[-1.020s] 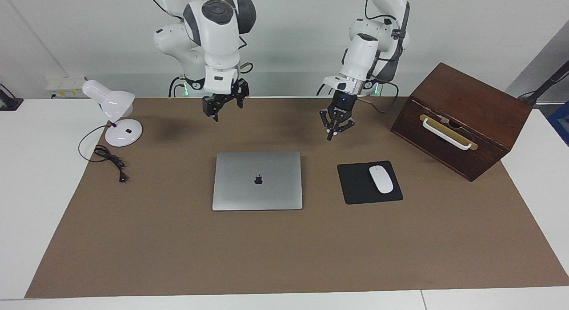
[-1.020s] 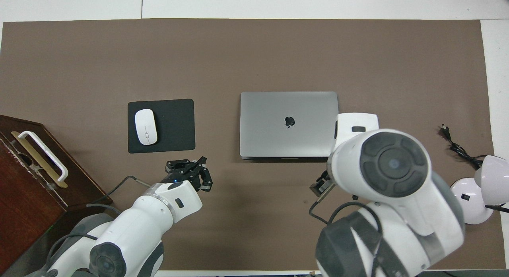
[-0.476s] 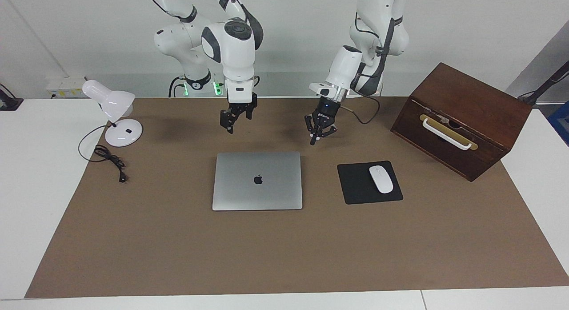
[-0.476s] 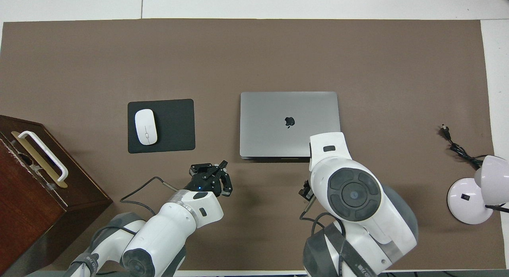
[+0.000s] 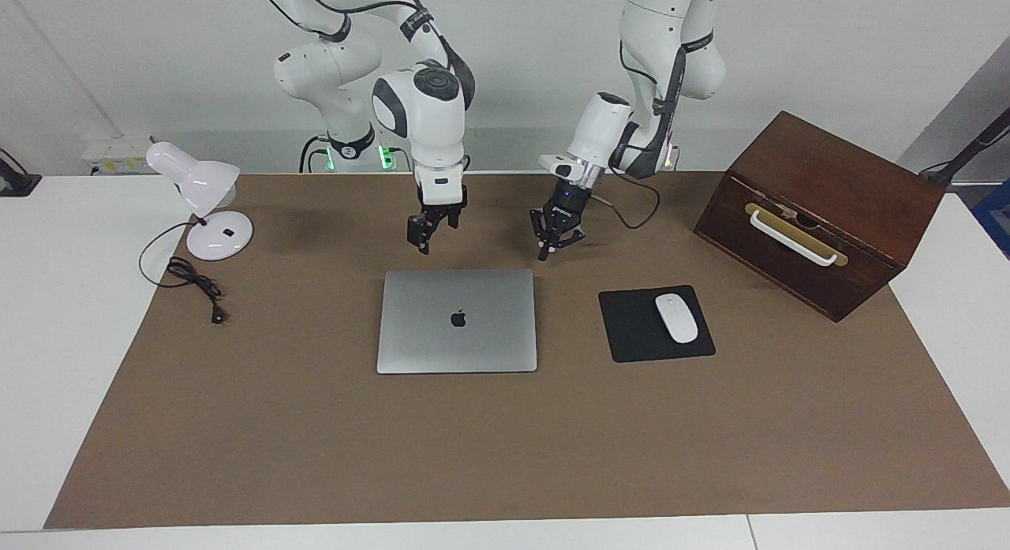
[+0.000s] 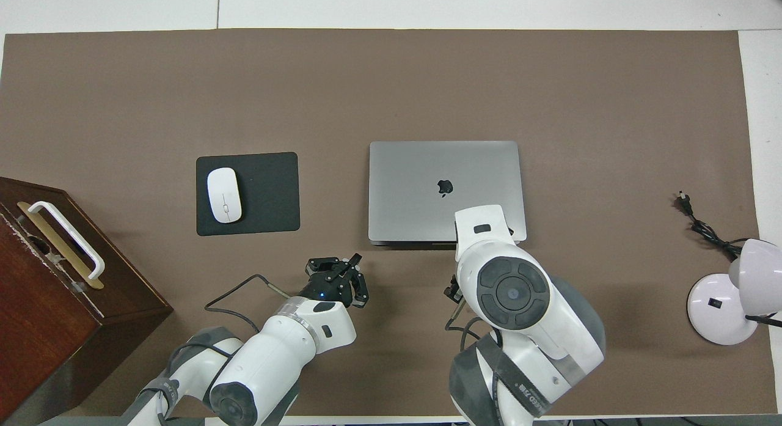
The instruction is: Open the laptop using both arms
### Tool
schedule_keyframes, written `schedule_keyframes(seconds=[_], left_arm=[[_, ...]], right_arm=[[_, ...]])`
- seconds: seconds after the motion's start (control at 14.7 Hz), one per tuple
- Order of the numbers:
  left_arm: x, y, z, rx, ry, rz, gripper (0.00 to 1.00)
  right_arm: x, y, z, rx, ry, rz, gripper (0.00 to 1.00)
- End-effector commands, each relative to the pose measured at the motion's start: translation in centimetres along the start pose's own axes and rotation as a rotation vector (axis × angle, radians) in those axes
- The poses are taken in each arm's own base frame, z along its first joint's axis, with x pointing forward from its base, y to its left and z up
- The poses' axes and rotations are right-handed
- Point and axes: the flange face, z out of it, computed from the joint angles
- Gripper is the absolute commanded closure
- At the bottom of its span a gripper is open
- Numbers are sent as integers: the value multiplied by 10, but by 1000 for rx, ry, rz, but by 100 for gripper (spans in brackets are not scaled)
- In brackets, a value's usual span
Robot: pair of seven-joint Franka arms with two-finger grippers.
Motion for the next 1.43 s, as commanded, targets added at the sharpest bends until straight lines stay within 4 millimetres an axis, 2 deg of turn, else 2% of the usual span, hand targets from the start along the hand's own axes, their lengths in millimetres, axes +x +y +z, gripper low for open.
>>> schedule_keyframes(seconds=[0.0, 0.41, 1.09, 1.36], left_arm=[[10, 2, 18, 2, 16, 14, 100], [18, -2, 36, 8, 16, 11, 100], [27, -1, 54, 9, 18, 13, 100], [26, -1, 56, 9, 16, 13, 100]], right_arm=[[-1, -1, 14, -16, 13, -18, 0], [6, -4, 36, -14, 21, 14, 0], [6, -4, 37, -13, 20, 15, 0], [6, -4, 37, -13, 20, 15, 0]])
